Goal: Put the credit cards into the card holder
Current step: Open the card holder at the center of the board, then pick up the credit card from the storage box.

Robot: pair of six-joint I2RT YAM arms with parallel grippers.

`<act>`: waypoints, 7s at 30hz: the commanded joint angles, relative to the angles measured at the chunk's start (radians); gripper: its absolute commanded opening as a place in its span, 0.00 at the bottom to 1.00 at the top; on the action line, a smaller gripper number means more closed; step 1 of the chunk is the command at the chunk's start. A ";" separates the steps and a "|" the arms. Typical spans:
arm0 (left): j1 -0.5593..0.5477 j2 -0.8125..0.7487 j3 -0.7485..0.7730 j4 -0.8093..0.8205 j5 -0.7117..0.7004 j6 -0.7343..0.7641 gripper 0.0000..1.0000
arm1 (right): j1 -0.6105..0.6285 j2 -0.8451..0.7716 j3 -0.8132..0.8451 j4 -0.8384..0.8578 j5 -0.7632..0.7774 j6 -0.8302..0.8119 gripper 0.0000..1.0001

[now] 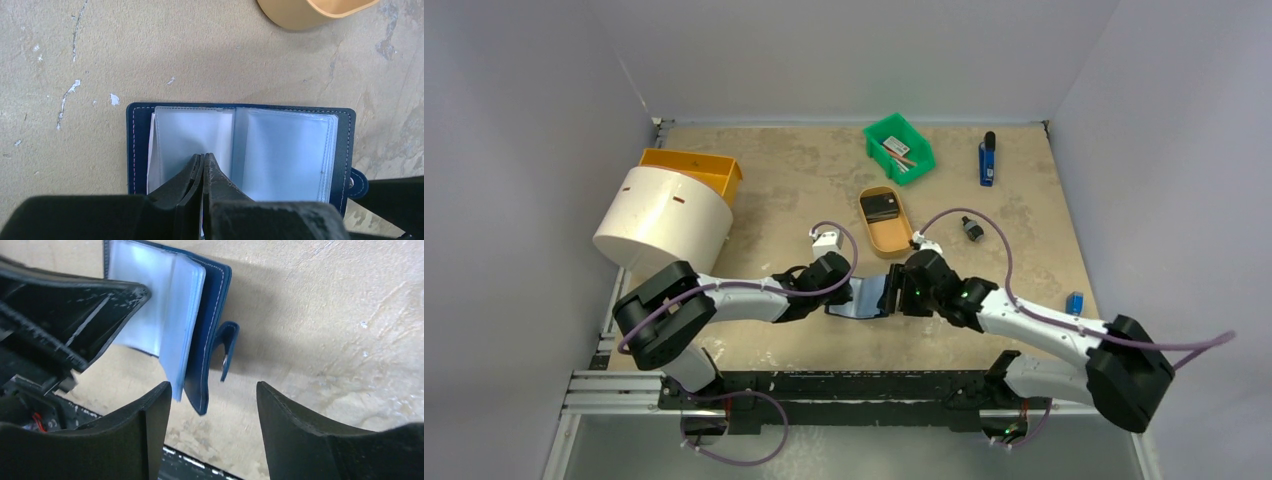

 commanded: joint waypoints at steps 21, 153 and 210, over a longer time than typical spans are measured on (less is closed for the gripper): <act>0.003 -0.027 -0.032 -0.097 -0.058 -0.008 0.00 | 0.021 0.098 0.151 0.162 -0.092 -0.077 0.31; 0.003 -0.153 -0.034 -0.129 -0.125 0.049 0.00 | -0.333 0.788 0.780 -0.053 0.198 0.606 0.59; 0.004 -0.124 -0.023 -0.126 -0.115 0.047 0.00 | -0.333 0.656 0.618 0.047 0.203 0.557 0.25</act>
